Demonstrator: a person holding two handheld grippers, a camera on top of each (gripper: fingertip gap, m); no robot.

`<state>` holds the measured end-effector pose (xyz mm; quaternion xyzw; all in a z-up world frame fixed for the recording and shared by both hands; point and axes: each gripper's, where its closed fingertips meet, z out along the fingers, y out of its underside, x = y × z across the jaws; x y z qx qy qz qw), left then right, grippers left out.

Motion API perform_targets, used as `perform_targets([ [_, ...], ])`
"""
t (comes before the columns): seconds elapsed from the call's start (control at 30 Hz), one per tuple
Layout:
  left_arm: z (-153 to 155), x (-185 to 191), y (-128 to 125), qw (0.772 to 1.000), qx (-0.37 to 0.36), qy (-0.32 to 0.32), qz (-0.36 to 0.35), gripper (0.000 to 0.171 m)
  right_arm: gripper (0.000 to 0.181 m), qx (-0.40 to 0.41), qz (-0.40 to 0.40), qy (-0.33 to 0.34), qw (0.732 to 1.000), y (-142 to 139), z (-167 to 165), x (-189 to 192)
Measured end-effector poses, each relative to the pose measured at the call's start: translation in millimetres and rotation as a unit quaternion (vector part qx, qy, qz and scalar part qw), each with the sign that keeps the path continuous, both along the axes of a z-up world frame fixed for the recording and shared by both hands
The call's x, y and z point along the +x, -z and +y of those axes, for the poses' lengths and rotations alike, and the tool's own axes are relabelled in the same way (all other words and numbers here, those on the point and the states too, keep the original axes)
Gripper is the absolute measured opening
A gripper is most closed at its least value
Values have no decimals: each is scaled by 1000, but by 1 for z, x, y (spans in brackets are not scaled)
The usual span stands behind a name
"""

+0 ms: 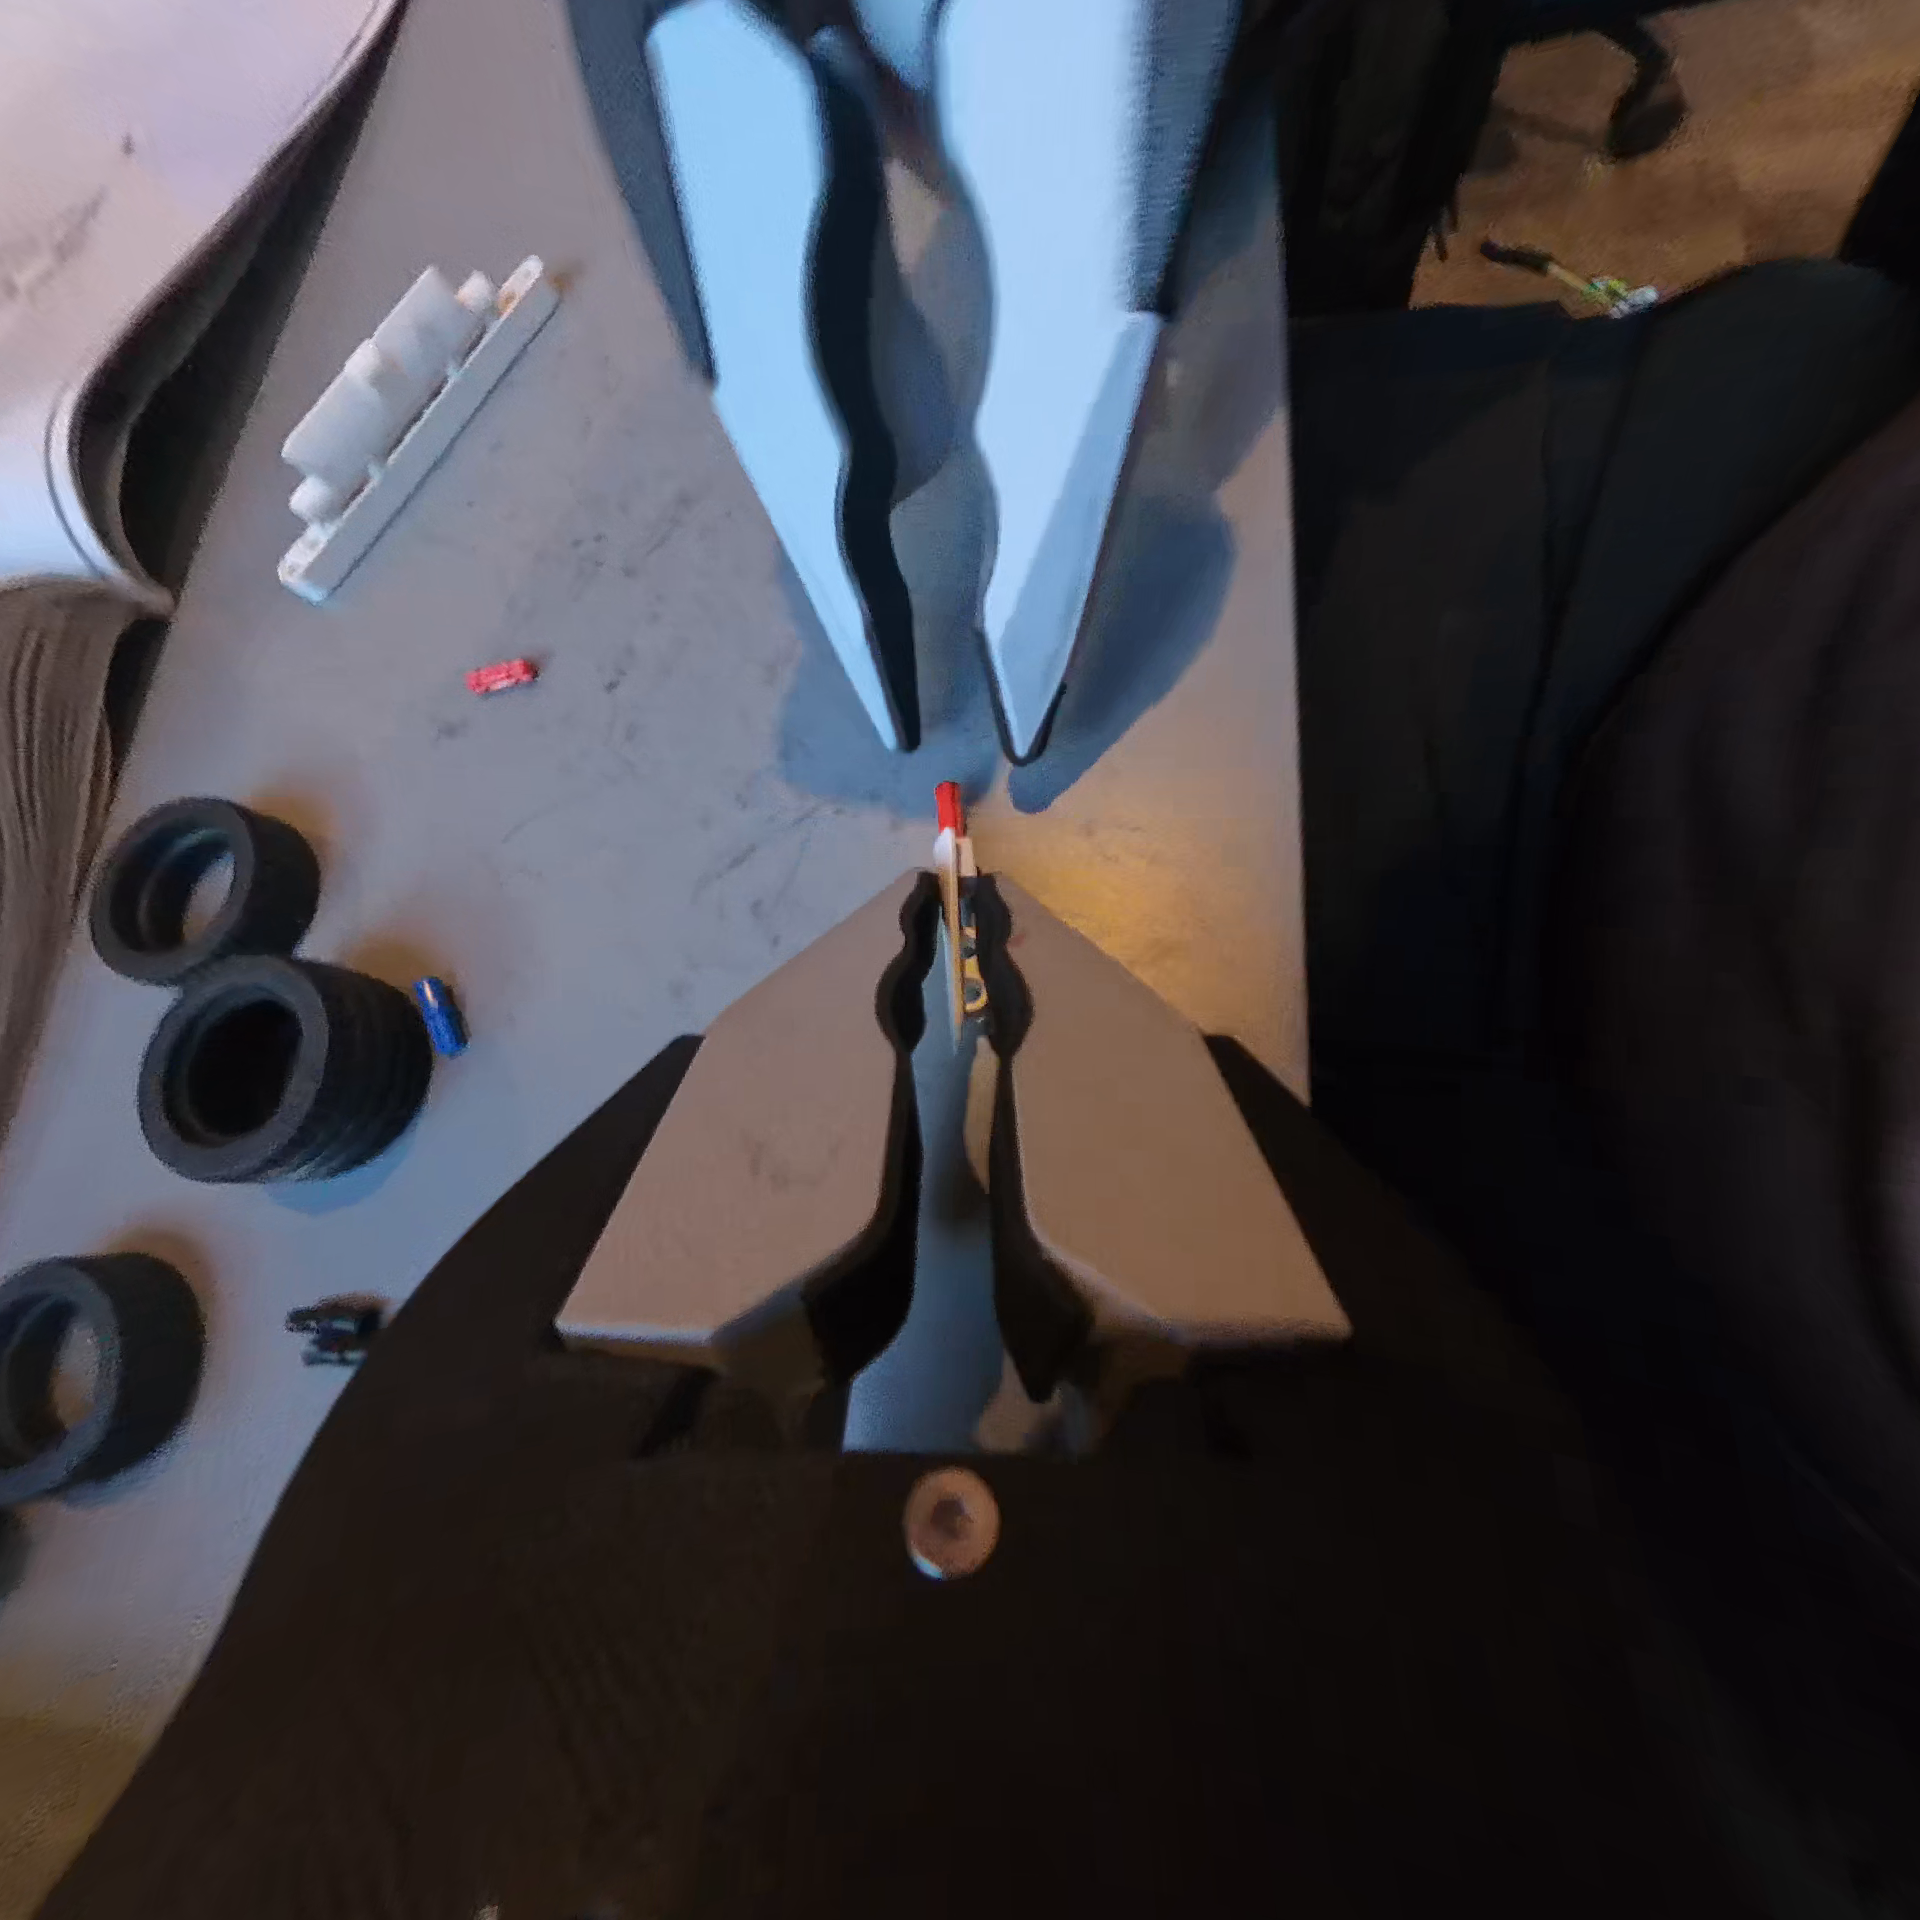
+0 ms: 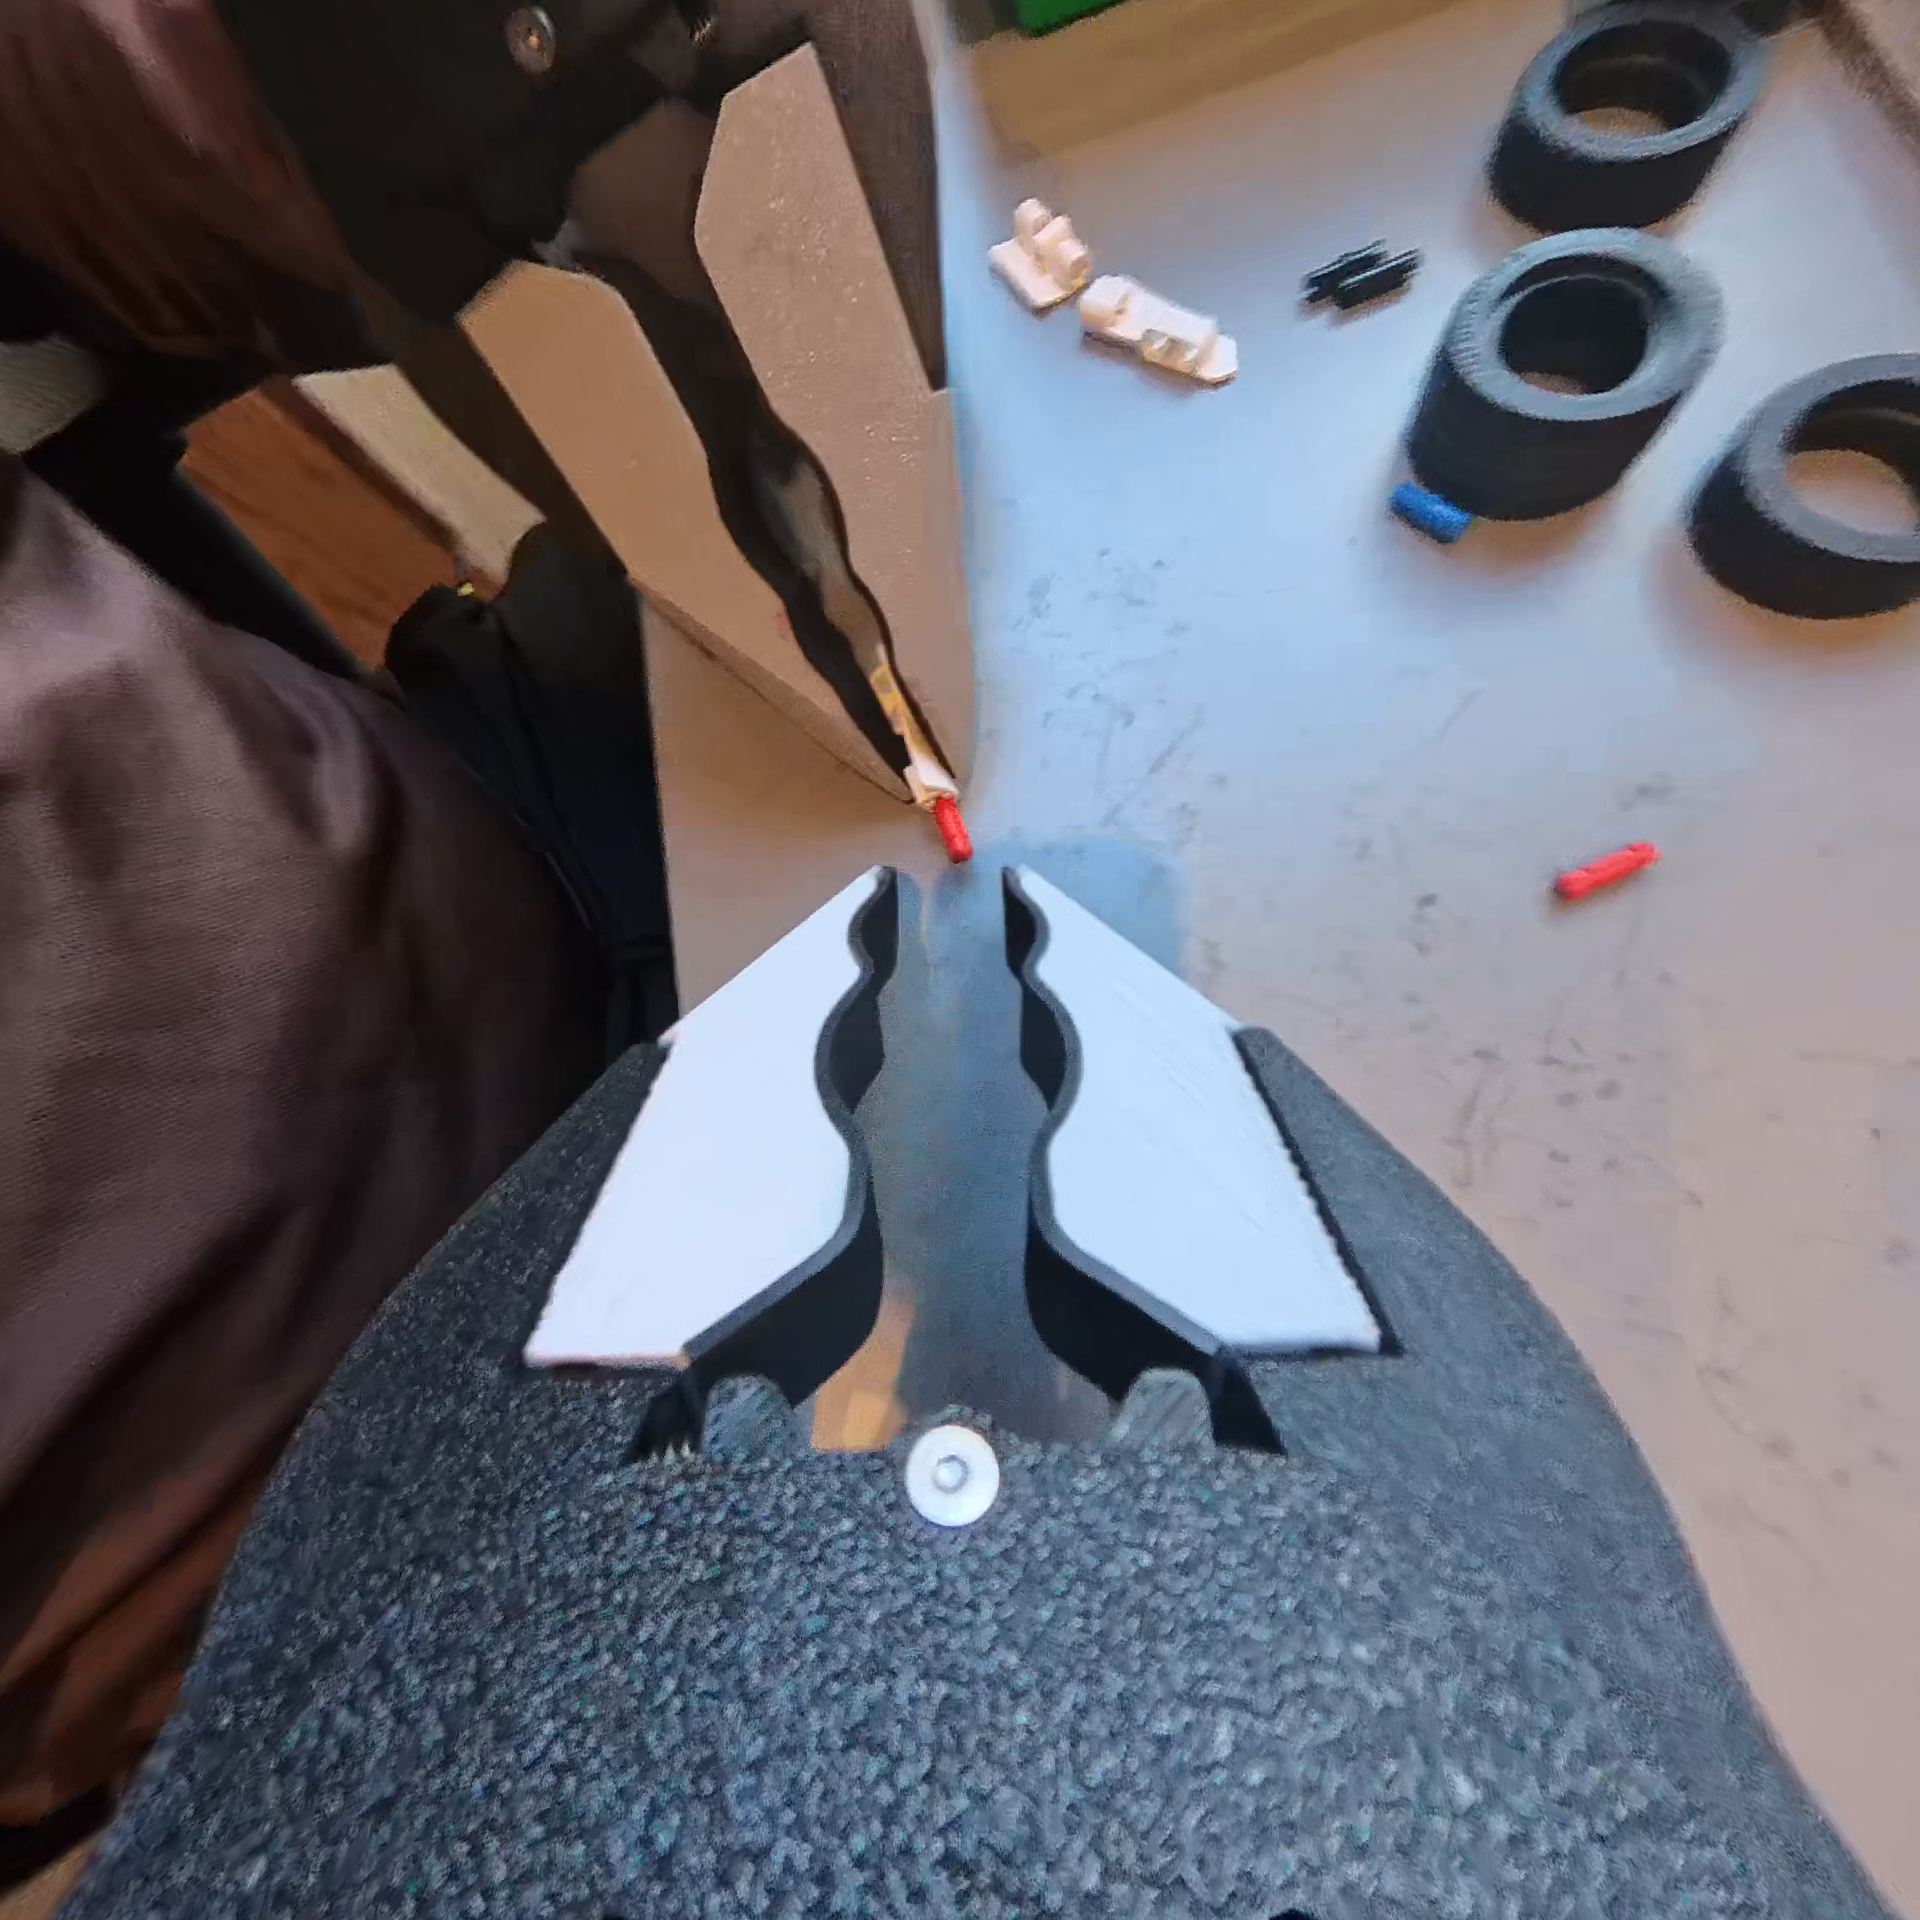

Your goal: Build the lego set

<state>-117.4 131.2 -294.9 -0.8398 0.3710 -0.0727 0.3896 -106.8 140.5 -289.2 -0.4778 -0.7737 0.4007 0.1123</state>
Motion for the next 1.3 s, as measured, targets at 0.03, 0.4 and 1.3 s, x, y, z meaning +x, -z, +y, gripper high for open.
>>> perform_targets([
  [0.03, 3, -3, -1, 1000, -11, -23, -17, 4, 21, 10, 17, 21, 1000, -3, 6, -3],
  [0.4, 23, 9, -74, 914, -1, -136, -382, 4, 27, 139, 245, 108, 953, -73, 22, -10],
  [1.3, 15, 25, -107, 894, 106, -52, -431, 4, 4, -233, 186, 48, 953, -108, 5, 3],
])
